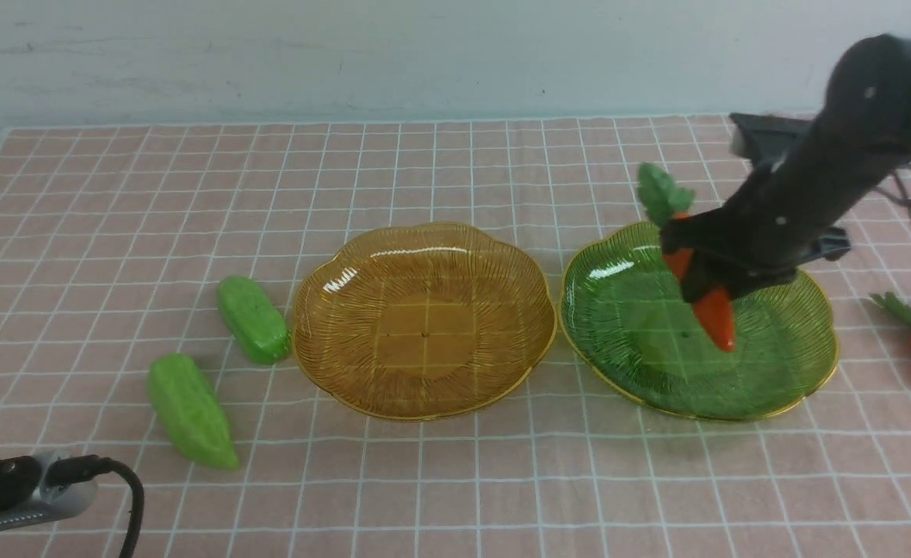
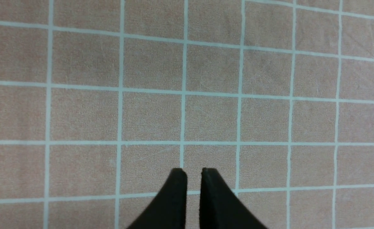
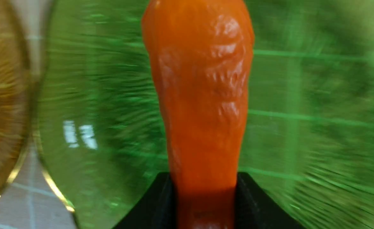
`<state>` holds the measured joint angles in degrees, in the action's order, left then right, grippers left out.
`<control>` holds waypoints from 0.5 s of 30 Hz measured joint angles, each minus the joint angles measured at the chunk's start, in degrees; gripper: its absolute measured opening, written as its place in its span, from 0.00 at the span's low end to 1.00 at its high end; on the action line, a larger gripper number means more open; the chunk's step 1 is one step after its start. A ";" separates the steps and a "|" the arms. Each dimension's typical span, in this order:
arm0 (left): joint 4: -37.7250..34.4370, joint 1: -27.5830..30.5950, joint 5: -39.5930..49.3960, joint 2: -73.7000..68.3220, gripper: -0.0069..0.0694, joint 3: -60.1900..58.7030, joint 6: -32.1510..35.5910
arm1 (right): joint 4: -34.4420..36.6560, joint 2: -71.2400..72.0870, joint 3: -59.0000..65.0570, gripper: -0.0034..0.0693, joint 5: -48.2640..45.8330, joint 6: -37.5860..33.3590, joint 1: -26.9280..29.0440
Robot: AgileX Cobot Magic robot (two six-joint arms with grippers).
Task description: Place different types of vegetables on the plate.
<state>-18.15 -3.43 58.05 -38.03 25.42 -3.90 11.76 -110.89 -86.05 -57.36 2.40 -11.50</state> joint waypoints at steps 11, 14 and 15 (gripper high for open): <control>0.10 0.00 0.00 0.00 0.16 0.00 0.00 | -1.43 -3.50 -0.92 0.72 1.53 3.72 -2.51; 0.10 0.00 0.00 0.00 0.16 0.00 0.00 | -3.93 -3.50 -3.27 0.81 -2.26 3.94 -1.96; 0.10 0.00 0.00 0.00 0.16 0.00 0.00 | -6.14 -3.50 -4.82 0.83 -5.22 4.01 -1.58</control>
<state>-18.05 -3.43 58.05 -38.03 25.42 -3.90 5.62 -114.39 -90.86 -62.59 6.41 -13.09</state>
